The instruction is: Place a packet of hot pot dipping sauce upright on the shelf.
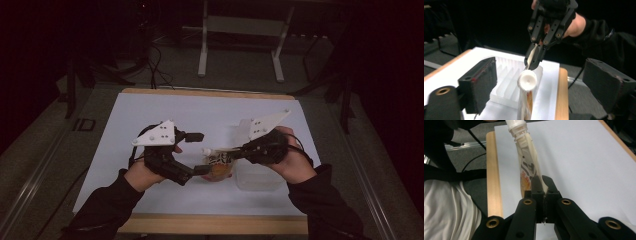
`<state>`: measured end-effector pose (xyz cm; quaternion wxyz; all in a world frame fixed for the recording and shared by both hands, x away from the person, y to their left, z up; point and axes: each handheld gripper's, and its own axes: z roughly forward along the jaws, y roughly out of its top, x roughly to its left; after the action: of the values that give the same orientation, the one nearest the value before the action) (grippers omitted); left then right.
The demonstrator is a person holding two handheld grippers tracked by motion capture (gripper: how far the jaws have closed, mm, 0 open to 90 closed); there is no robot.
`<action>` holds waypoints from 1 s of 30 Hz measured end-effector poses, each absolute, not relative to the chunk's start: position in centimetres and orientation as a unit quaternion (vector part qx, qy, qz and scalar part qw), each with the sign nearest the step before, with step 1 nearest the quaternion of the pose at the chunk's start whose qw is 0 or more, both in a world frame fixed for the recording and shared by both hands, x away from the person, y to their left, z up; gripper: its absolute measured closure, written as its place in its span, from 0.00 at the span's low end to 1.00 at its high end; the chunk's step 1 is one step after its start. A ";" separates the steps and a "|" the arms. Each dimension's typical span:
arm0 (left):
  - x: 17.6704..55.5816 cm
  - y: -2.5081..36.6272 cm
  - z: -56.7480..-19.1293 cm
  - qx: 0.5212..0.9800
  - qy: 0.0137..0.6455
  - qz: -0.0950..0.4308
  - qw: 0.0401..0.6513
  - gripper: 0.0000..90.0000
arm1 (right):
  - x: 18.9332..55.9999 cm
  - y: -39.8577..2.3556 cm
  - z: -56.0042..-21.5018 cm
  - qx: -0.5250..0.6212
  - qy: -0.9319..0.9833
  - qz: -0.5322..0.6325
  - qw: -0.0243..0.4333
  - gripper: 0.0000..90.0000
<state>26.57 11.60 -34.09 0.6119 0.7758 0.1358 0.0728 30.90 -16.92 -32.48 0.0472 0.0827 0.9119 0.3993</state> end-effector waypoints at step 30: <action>25.7 17.7 -44.9 0.769 0.215 0.123 0.589 0.07 | 34.2 -22.8 -28.2 0.122 0.890 0.420 0.132 0.99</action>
<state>25.68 17.74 -44.88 0.5894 0.7690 0.2149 0.1228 34.22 -22.81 -28.16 0.1320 0.1217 0.8897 0.4198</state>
